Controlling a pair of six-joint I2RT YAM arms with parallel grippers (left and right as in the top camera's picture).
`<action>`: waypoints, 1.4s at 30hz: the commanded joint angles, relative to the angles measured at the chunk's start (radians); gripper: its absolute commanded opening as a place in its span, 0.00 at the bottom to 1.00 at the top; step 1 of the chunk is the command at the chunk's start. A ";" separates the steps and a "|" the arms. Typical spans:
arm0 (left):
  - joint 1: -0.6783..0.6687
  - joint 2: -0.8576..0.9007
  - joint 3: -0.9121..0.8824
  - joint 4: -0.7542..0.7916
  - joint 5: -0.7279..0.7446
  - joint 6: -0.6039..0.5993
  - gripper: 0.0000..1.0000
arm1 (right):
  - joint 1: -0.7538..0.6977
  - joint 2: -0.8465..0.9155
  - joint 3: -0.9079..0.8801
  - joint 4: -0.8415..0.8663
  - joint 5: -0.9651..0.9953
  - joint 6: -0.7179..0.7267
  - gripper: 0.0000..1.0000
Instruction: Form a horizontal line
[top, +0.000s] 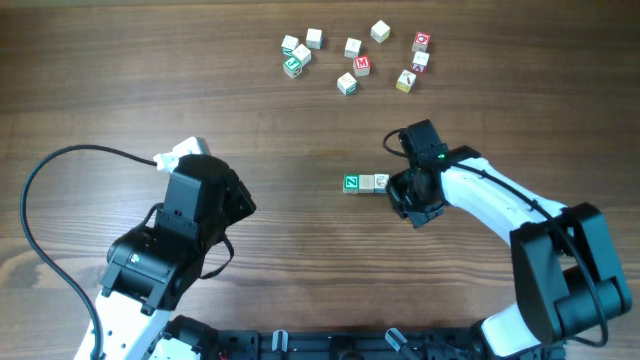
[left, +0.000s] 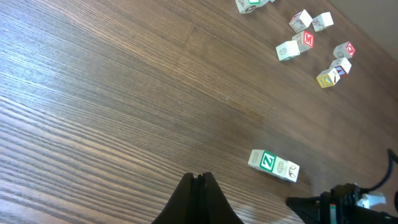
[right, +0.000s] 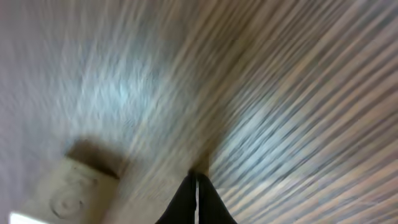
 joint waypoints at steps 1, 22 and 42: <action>0.002 0.002 0.000 0.002 0.005 -0.006 0.04 | -0.019 -0.028 0.018 0.041 0.118 0.114 0.05; 0.002 0.002 0.000 -0.009 0.005 -0.006 0.04 | 0.035 0.031 0.018 0.403 0.096 -0.002 0.05; 0.002 0.002 0.000 -0.010 0.005 -0.006 0.04 | 0.047 0.031 0.018 0.357 0.063 -0.025 0.05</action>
